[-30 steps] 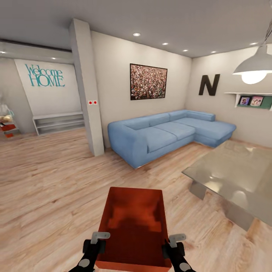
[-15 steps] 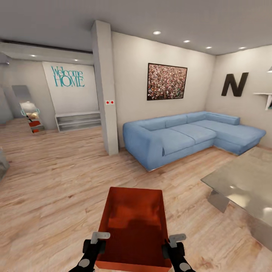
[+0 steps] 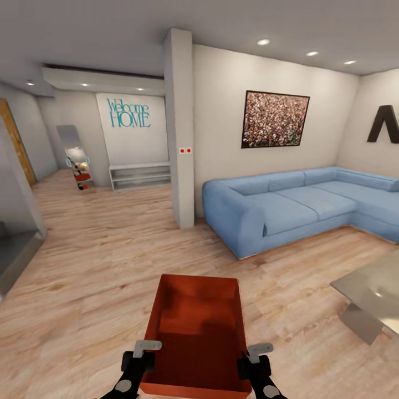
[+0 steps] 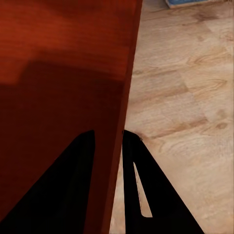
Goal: Move the two storage containers from the living room to the garage. In the garage, place one container on the floor and stack the other container on top of it (either order is fine).
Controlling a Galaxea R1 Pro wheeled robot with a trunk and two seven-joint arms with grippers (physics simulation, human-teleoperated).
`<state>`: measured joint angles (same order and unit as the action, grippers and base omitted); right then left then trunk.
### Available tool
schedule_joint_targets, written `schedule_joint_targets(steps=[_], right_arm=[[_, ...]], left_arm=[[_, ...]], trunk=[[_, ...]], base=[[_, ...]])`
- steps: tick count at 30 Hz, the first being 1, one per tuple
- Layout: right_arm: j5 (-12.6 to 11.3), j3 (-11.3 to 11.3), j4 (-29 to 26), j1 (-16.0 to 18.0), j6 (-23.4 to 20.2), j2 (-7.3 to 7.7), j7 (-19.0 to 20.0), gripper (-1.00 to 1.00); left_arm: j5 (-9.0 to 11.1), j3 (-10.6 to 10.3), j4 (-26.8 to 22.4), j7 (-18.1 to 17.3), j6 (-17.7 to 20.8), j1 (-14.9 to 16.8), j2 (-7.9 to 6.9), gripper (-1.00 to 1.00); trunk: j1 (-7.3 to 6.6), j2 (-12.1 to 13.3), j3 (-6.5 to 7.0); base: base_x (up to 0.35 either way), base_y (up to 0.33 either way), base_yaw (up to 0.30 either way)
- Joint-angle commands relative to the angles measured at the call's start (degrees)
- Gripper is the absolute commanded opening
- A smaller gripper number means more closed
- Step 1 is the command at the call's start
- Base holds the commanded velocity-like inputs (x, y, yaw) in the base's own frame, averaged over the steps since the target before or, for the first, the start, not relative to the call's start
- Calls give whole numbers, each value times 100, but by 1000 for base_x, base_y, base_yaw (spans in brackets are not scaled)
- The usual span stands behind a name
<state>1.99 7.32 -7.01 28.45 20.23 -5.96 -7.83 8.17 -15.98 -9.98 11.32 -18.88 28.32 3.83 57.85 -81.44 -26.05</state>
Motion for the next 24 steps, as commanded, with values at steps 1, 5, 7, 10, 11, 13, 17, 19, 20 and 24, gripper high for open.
schedule_joint_targets(steps=[1,5,7,10,11,13,17,19,20,24], right_arm=[[56,-82,-2,3,-2,-2,-61,-100],[56,-82,-2,3,-2,-2,-61,-100],[56,-82,-2,3,-2,-2,-61,-100],[55,-82,-4,3,-2,-2,-62,-100],[52,-82,-3,3,-2,-2,-65,-100],[48,-82,-3,3,-2,-2,-64,-100],[47,-82,-2,3,-2,-5,-63,-100],[44,-82,-2,3,-2,-4,-62,-100],[45,-82,-2,3,-2,-6,-62,-100],[47,-82,-2,3,-2,-5,-61,-100]], left_arm=[[-34,71,-4,28,7,7,22,-100],[-34,77,-4,28,7,7,22,-100],[-34,77,-4,29,7,7,22,-100],[-34,78,-4,28,7,7,22,-100],[-34,78,-4,28,7,7,22,-100],[-34,78,-4,28,7,10,22,-100],[-34,78,-4,28,7,9,22,-100],[-34,78,-4,28,7,8,22,-100],[-34,78,-4,28,7,10,22,-100],[-34,78,-4,28,7,7,22,-100]], trunk=[[0,-4,-6],[0,-4,-6],[0,-4,-6],[0,-4,-6],[0,-4,-6],[0,-4,-5],[0,-4,6],[0,-4,19],[0,-4,26],[0,-4,58]], base=[[12,0,267],[5,0,267],[1,0,267],[0,0,236],[0,0,126],[3,0,66],[110,0,26],[278,0,47],[302,0,64],[327,0,96]])
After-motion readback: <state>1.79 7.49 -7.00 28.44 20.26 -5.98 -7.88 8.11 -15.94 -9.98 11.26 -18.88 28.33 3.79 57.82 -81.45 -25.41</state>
